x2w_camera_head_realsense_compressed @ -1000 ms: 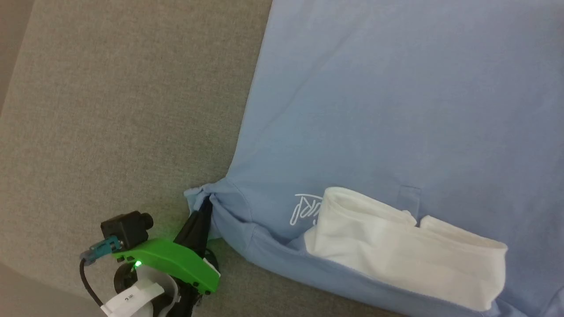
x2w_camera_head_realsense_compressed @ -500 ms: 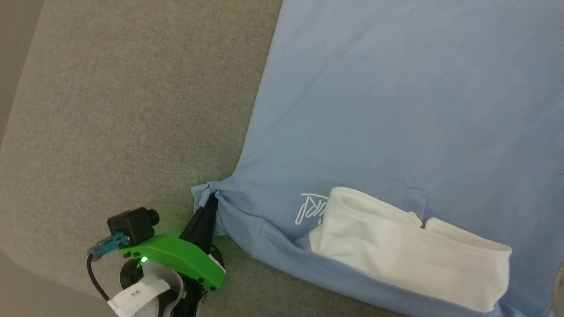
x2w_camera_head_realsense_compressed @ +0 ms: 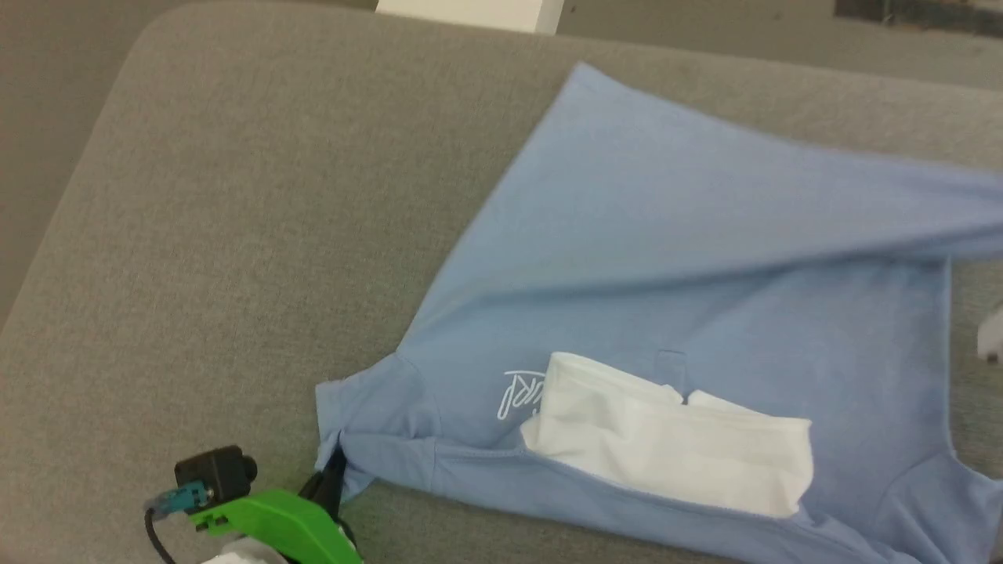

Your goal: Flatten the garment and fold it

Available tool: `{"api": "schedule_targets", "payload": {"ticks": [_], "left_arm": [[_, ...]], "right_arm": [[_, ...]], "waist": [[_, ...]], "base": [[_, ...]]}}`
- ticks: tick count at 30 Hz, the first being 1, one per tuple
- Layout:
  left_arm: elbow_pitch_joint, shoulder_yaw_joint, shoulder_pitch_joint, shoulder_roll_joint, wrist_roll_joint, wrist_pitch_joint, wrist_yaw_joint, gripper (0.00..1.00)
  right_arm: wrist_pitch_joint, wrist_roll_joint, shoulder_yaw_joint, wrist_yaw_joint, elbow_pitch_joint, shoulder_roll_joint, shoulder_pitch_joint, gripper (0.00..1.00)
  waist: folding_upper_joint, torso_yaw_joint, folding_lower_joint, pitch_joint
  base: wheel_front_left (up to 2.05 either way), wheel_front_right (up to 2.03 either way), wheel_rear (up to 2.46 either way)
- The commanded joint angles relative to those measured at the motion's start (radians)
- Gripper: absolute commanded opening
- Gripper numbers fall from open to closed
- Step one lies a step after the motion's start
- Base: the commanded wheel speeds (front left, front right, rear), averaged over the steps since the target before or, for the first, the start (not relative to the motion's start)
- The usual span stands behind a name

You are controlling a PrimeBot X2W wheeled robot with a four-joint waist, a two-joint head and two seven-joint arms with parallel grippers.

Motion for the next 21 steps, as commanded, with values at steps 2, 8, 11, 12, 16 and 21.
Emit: {"api": "schedule_targets", "payload": {"ticks": [2,8,11,12,16,21], "left_arm": [[-0.001,0.002,0.049,0.012,0.003,0.024,0.020,0.00],[-0.038,0.011,0.093,0.025,0.000,0.041,0.040,0.00],[-0.050,0.014,0.103,0.030,-0.001,0.046,0.046,0.00],[-0.053,0.015,0.106,0.032,0.000,0.047,0.048,0.00],[-0.061,0.013,0.108,0.037,0.000,0.054,0.051,0.00],[-0.064,0.007,0.106,0.038,0.000,0.058,0.052,0.00]], "right_arm": [[0.038,0.006,-0.029,-0.002,-0.046,0.015,0.096,0.00],[0.184,0.037,-0.104,-0.002,-0.150,0.059,0.284,0.00],[0.297,0.060,-0.125,-0.002,-0.165,0.070,0.353,0.00],[0.344,0.069,-0.129,-0.002,-0.167,0.072,0.375,0.00],[0.519,0.107,-0.128,-0.002,-0.137,0.074,0.436,0.00],[0.691,0.147,-0.117,-0.002,-0.101,0.075,0.486,0.00]], "waist": [[0.0001,-0.102,-0.0001,-0.146],[0.0001,-0.144,-0.0001,-0.186],[0.0001,-0.159,-0.0001,-0.192],[0.0001,-0.165,-0.0001,-0.194],[0.0001,-0.177,-0.0001,-0.197],[0.0001,-0.182,-0.0001,-0.199]], "base": [[0.00,0.00,0.00],[0.00,0.00,0.00],[0.00,0.00,0.00],[0.00,0.00,0.00],[0.00,0.00,0.00],[0.00,0.00,0.00]]}}
